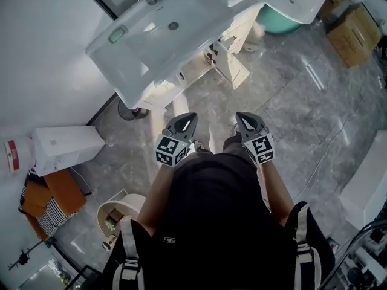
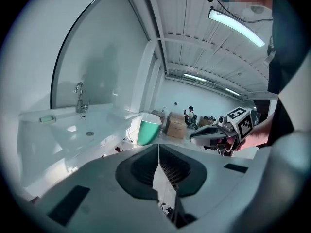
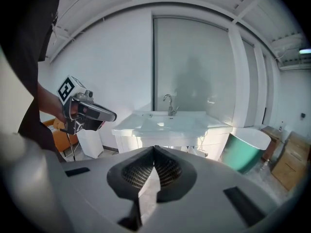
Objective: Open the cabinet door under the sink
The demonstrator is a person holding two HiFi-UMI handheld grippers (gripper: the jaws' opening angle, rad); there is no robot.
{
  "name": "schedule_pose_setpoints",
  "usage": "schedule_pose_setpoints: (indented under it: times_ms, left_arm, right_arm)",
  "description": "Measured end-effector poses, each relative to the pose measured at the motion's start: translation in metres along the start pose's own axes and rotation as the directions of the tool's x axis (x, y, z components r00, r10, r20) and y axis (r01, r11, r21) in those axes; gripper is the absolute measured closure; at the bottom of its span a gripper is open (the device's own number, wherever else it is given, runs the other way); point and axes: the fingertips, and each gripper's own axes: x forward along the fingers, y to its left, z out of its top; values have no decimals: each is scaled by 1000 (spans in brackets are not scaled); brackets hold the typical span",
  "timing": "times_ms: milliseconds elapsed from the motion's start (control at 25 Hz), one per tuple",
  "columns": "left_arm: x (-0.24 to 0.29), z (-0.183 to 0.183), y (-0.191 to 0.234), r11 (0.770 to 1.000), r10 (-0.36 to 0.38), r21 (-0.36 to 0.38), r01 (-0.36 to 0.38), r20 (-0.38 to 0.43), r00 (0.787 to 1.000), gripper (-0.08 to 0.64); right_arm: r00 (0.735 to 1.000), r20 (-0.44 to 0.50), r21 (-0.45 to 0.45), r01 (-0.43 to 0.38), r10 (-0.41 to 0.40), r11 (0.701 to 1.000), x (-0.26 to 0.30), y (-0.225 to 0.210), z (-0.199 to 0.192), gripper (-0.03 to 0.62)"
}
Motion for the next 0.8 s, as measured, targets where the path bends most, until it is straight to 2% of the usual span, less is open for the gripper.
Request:
schedule_pose_setpoints:
  times_ms: [480, 800]
  left_arm:
    - [-26, 2, 8, 1000, 10, 12, -11, 24, 1000, 543]
    - [-22, 2, 0, 1000, -13, 25, 12, 24, 1000, 543]
  right_arm:
    - [1000, 5, -67, 18, -18, 998, 2, 20, 18, 534]
    - [1000, 14, -60, 13, -12, 998, 3, 26, 19, 534]
